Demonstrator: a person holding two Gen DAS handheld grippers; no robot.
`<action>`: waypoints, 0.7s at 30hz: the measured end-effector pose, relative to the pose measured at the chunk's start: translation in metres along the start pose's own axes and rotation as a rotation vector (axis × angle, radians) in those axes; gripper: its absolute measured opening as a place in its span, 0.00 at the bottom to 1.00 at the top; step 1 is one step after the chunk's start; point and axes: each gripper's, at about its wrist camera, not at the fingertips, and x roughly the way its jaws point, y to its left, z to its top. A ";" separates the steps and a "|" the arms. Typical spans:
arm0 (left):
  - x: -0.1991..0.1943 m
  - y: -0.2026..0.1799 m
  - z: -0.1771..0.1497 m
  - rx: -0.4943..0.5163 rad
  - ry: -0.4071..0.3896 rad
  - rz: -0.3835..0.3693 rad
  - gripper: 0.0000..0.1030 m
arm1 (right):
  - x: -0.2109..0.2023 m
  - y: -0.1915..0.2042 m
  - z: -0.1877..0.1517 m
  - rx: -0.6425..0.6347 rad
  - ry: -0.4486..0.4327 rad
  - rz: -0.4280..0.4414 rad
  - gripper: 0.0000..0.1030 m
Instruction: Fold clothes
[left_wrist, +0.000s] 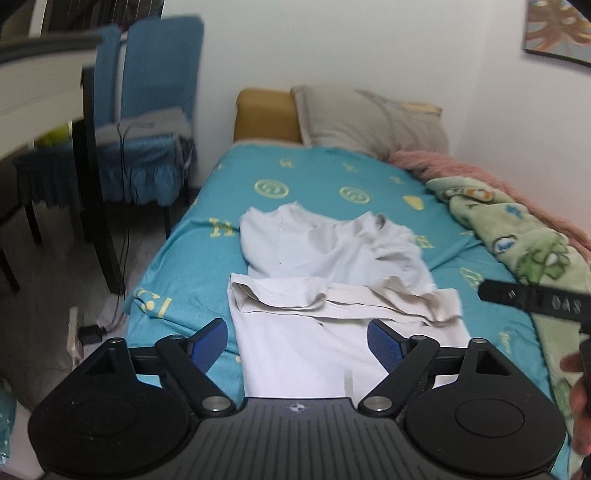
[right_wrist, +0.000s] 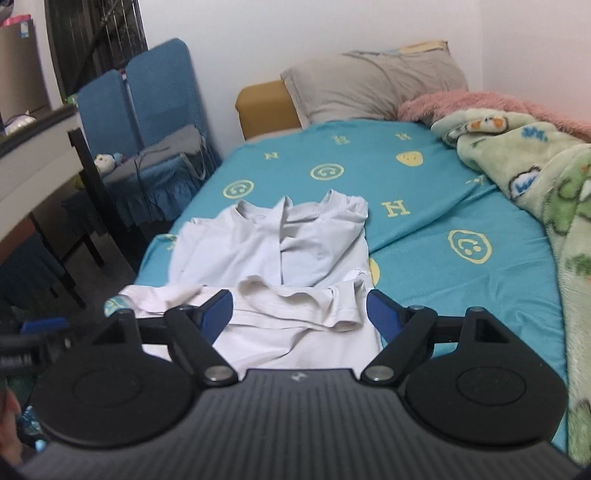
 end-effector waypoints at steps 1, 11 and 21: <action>-0.010 -0.003 -0.005 0.018 -0.021 0.010 0.87 | -0.007 0.003 -0.002 0.009 -0.004 -0.002 0.79; -0.066 -0.003 -0.046 0.034 -0.114 0.027 0.89 | -0.069 0.020 -0.025 0.060 -0.050 0.011 0.79; -0.059 0.004 -0.047 0.011 -0.100 0.024 0.90 | -0.081 0.036 -0.023 -0.026 -0.164 -0.025 0.65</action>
